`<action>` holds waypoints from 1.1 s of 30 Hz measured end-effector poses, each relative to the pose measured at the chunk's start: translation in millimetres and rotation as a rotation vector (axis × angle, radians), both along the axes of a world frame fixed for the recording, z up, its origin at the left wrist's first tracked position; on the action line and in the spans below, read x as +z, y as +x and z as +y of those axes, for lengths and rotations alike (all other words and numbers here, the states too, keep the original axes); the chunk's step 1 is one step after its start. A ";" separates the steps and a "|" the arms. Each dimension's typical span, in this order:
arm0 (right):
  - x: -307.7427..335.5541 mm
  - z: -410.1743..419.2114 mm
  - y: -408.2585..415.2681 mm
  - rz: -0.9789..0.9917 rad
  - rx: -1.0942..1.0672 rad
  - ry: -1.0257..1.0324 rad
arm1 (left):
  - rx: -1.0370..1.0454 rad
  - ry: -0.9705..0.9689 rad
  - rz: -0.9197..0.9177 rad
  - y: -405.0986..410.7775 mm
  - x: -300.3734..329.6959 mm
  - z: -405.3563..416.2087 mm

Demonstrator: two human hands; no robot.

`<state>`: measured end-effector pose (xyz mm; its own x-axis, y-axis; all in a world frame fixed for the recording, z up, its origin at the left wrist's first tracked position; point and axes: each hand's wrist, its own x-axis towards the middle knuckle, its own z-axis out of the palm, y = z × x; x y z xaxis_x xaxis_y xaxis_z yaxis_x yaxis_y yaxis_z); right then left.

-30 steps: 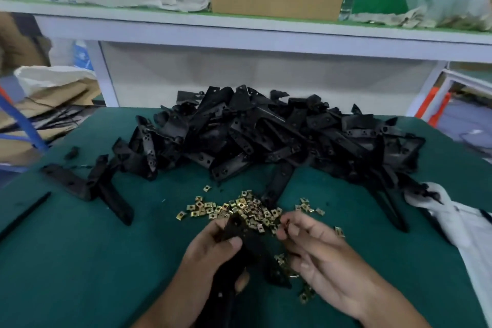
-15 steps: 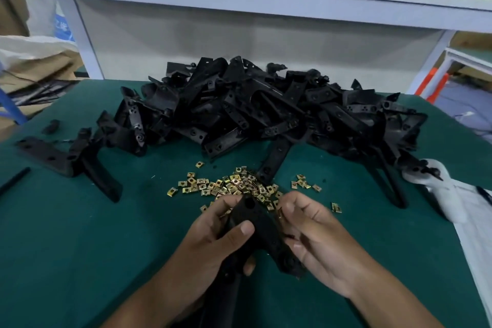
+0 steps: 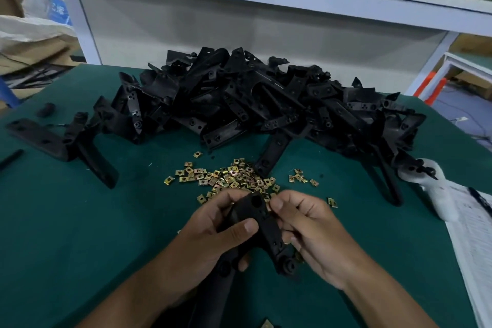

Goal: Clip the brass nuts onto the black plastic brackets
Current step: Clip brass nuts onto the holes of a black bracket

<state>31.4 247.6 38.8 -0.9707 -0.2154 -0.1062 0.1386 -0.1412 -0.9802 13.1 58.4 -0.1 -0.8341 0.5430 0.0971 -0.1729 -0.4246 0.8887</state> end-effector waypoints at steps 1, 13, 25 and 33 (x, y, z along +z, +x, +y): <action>0.1 1.4 -0.3 0.005 0.009 0.009 | -0.004 -0.001 -0.002 0.4 0.8 -0.2; 7.1 20.5 -3.4 0.103 0.125 0.232 | -0.057 -0.077 0.006 4.0 4.0 -1.5; 2.1 22.4 -3.4 0.166 0.133 0.276 | -0.102 -0.097 0.005 4.8 1.9 -2.7; -2.3 20.2 -0.8 0.138 0.203 0.226 | -0.109 -0.101 0.029 5.9 2.5 -4.4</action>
